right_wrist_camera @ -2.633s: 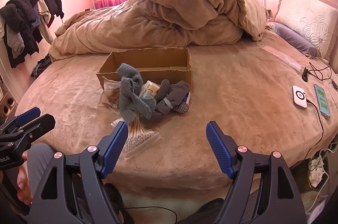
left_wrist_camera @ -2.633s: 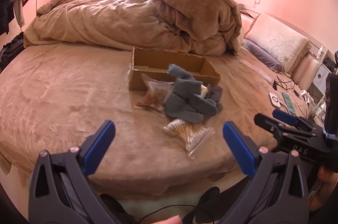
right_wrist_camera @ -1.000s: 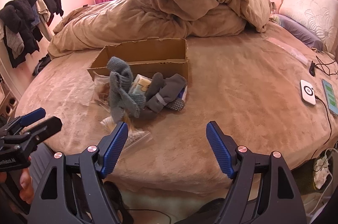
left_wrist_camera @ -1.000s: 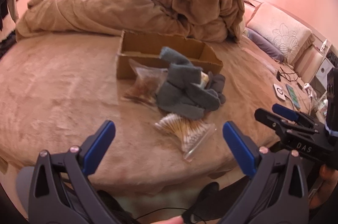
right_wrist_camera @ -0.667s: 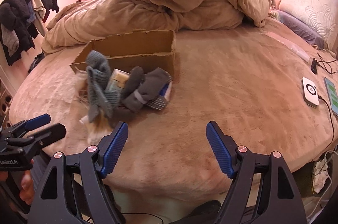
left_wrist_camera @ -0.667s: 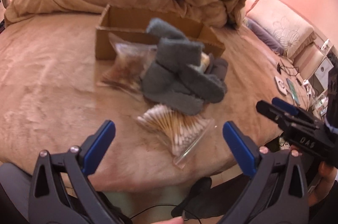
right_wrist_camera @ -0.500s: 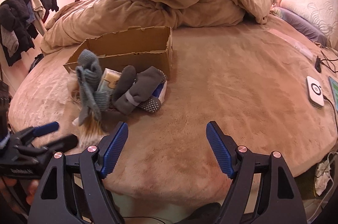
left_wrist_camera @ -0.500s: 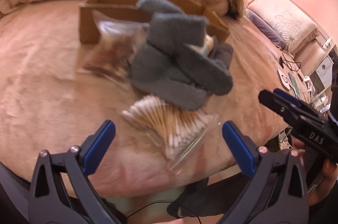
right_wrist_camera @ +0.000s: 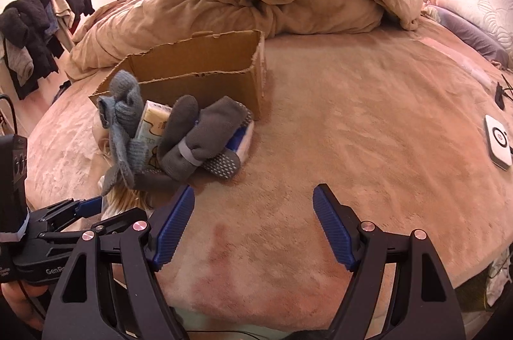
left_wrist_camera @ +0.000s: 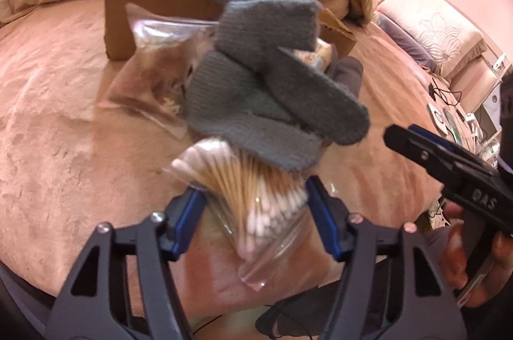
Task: Organize objects
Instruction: 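Grasp the bag of cotton swabs with the left gripper, then carry the cotton swab bag toward the box with the left gripper while the right gripper grasps a grey sock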
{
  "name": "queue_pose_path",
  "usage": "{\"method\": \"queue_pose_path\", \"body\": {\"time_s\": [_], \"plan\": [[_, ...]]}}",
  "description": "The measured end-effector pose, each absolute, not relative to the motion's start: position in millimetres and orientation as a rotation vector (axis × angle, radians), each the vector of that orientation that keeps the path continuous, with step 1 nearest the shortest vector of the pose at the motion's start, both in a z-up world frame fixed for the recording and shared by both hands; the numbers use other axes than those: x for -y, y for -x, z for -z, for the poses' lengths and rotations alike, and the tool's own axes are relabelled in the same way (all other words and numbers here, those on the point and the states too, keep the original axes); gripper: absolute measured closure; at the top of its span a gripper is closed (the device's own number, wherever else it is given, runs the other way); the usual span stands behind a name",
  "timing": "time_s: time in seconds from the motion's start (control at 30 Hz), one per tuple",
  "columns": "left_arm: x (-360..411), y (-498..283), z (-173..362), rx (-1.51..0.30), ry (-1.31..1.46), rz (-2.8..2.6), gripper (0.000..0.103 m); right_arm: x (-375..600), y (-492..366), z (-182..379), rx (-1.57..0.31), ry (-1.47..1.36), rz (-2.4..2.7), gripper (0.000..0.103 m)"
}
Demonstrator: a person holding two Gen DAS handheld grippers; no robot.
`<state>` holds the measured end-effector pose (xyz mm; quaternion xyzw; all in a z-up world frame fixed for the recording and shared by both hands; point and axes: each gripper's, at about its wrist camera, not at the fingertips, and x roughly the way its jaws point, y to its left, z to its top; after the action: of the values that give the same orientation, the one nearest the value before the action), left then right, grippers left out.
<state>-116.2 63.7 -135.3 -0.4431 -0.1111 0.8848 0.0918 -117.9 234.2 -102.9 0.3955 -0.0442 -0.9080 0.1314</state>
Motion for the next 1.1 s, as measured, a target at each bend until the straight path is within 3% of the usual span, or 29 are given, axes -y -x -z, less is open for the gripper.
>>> {"method": "queue_pose_path", "body": {"time_s": [0.3, 0.47, 0.53, 0.6, 0.8, 0.9, 1.0, 1.1], "plan": [[-38, 96, 119, 0.346, 1.255, -2.648, 0.044, -208, 152, 101, 0.094, -1.120, 2.633, 0.024], [-23, 83, 105, 0.336, 1.204, -2.675, 0.045, -200, 164, 108, 0.104, -1.154, 2.597, 0.044], [-17, 80, 103, 0.338, 1.192, -2.684, 0.045, -194, 164, 109, 0.092, -1.149, 2.579, 0.062], [-13, 75, 100, 0.350, 1.180, -2.692, 0.045, -189, 164, 108, 0.108, -1.135, 2.560, 0.070], [-7, 69, 85, 0.356, 1.132, -2.739, 0.045, -189, 169, 112, 0.161, -1.161, 2.541, 0.070], [-2, 62, 78, 0.358, 1.117, -2.756, 0.045, -189, 167, 109, 0.167, -1.148, 2.546, 0.078], [2, 59, 69, 0.359, 1.094, -2.771, 0.045, -193, 161, 103, 0.163, -1.145, 2.569, 0.092], [5, 52, 59, 0.346, 1.059, -2.781, 0.045, -202, 151, 92, 0.166, -1.124, 2.613, 0.093]]}}
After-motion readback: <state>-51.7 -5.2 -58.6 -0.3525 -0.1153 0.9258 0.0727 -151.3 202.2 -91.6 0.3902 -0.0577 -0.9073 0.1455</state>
